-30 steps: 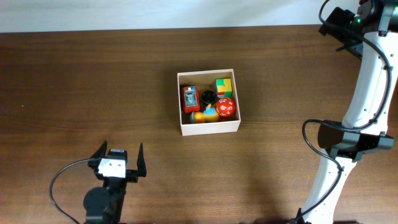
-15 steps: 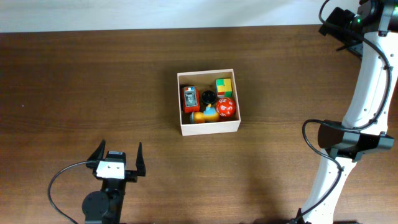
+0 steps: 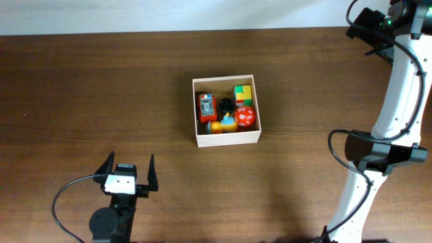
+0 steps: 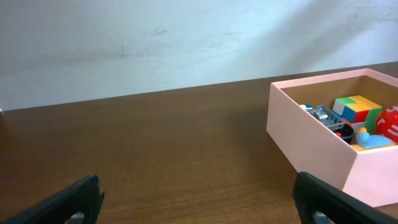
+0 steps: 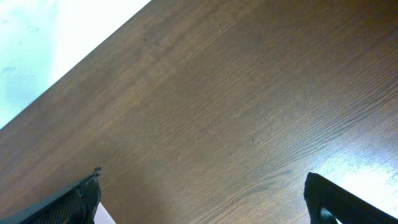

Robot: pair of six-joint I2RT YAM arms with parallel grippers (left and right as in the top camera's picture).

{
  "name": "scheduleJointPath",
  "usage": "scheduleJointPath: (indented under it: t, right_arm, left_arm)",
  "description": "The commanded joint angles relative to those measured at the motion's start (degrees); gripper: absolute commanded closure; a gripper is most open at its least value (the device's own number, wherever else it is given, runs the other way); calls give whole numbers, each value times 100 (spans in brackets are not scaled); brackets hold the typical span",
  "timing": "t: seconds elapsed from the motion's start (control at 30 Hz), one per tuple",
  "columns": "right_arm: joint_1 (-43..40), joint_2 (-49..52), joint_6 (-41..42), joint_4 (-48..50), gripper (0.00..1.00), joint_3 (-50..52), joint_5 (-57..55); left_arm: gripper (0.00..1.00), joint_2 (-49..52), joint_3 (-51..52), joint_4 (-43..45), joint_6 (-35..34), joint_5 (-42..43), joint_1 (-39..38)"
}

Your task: Pack container

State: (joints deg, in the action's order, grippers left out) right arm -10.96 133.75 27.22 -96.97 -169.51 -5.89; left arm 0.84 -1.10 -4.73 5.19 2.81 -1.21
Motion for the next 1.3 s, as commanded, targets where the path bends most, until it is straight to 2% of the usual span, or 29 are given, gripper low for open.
scheduleJointPath:
  t: [0.0,0.3,0.5,0.6,0.93,1.07,1.27]
  right_arm:
    - [-33,-203,70,-33,1,-103,-9]
    - [-26,-275,70,-33,1,-101,-9]
    - [-26,-859,70,-33,1,96,-9]
    - [-26,-1519,70,-33,1,693,-9]
    - [-11,-4017,70,-31,1,3832,-13]
    - [275,-4900,28,181,1,4767,-190]
    - [1056,-6190,28,1622,1,6144,-315]
  left_arm:
    - [1,-55,44,0,114,-2,-11]
    - [1,-55,44,0,114,-2,-11]
    - [1,-55,44,0,114,-2,-11]
    - [1,-55,44,0,114,-2,-11]
    - [1,-55,44,0,114,-2,-11]
    - [1,-55,44,0,114,0,-11]
    - [1,-55,44,0,114,-2,-11]
